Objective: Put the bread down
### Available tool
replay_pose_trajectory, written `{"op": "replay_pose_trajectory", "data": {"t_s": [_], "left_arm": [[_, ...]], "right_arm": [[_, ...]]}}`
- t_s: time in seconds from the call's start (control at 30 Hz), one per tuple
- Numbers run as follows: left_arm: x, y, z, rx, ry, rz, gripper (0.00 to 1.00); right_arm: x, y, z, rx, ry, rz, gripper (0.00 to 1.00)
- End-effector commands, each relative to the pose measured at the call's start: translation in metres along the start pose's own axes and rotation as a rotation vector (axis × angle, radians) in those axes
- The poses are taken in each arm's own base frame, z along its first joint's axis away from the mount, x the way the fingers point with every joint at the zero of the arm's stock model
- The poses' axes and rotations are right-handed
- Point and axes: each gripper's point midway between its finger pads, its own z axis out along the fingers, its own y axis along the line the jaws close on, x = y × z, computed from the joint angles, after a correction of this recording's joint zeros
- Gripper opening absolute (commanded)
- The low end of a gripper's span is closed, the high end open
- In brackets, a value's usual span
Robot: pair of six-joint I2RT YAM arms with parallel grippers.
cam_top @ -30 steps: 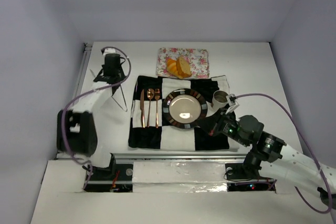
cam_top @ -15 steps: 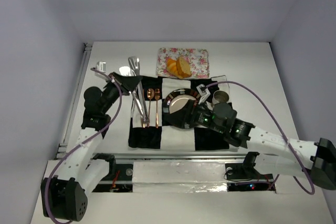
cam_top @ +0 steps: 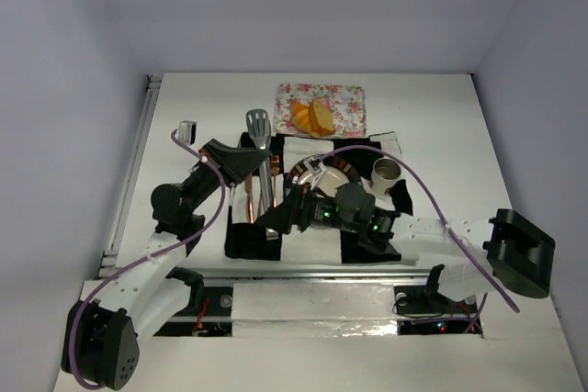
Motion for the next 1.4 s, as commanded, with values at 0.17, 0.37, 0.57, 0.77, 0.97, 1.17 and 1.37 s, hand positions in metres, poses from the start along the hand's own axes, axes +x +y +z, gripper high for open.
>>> {"op": "replay_pose_trajectory", "data": {"t_s": [0.17,0.37,0.57,0.77,0.97,1.17,1.37], "left_arm": [[0.008,-0.036,-0.004,0.183,-0.013,-0.008,0.00],[0.016,-0.051,-0.007,0.233,0.002,-0.051,0.00],[0.020,-0.052,-0.010,0.230,0.023,-0.038,0.00],[0.028,-0.041,-0.007,0.177,0.078,-0.020,0.27],[0.033,-0.030,-0.002,0.121,0.122,0.013,0.57],[0.034,-0.021,0.001,0.036,0.168,0.066,0.98],[0.030,-0.010,0.001,-0.078,0.200,0.164,0.99]], "right_arm": [[-0.022,0.052,0.003,-0.237,-0.113,0.014,0.96],[-0.029,0.046,0.012,-0.210,-0.149,-0.006,0.88],[-0.031,0.045,0.011,-0.232,-0.178,0.035,0.70],[-0.039,0.037,0.004,-0.172,-0.225,0.056,0.63],[-0.049,0.034,-0.003,-0.128,-0.264,0.054,0.54],[-0.055,0.029,-0.007,-0.074,-0.287,0.039,0.53],[-0.067,0.022,-0.012,0.009,-0.308,0.026,0.50]]}}
